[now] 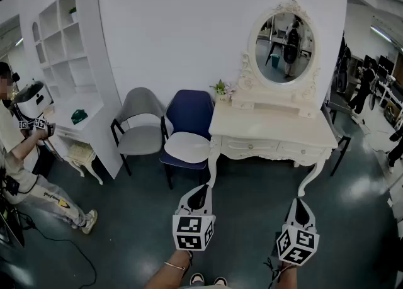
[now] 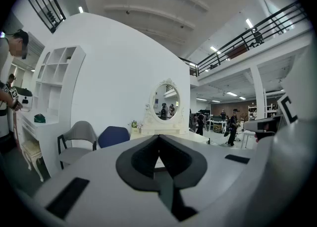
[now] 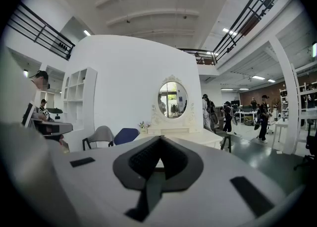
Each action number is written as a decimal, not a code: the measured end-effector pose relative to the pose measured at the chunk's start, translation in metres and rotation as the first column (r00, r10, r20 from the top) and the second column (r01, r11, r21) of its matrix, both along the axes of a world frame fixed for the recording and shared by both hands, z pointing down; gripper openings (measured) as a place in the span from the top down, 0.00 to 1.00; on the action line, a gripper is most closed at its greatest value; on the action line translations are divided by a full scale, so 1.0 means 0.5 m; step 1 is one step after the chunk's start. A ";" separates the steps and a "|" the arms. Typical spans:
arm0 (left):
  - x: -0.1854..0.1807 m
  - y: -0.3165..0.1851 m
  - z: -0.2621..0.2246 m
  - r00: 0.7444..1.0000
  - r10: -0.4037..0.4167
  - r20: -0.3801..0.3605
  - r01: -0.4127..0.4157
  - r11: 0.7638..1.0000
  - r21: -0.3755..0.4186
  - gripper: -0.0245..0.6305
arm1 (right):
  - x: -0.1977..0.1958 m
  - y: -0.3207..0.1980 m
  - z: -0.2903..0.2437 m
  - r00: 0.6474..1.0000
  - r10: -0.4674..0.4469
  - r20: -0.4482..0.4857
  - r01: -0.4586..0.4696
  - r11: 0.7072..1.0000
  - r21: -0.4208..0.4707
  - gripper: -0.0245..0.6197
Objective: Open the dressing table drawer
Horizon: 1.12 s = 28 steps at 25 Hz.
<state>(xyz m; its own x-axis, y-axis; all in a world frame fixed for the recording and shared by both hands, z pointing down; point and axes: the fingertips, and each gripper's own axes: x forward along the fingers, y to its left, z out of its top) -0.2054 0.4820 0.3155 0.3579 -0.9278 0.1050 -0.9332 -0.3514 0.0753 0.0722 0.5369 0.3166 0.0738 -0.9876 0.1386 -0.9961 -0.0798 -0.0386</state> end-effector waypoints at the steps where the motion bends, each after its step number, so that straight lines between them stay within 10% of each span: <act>1: -0.002 0.001 0.002 1.000 -0.001 -0.002 0.001 1.000 -0.003 0.93 | -0.003 0.000 0.002 1.000 -0.005 0.000 0.005 1.000 -0.001 0.96; 28: -0.009 0.027 0.024 0.999 0.003 -0.032 -0.004 0.999 -0.035 0.93 | 0.001 0.047 0.016 0.999 0.035 0.031 -0.035 0.999 -0.016 0.95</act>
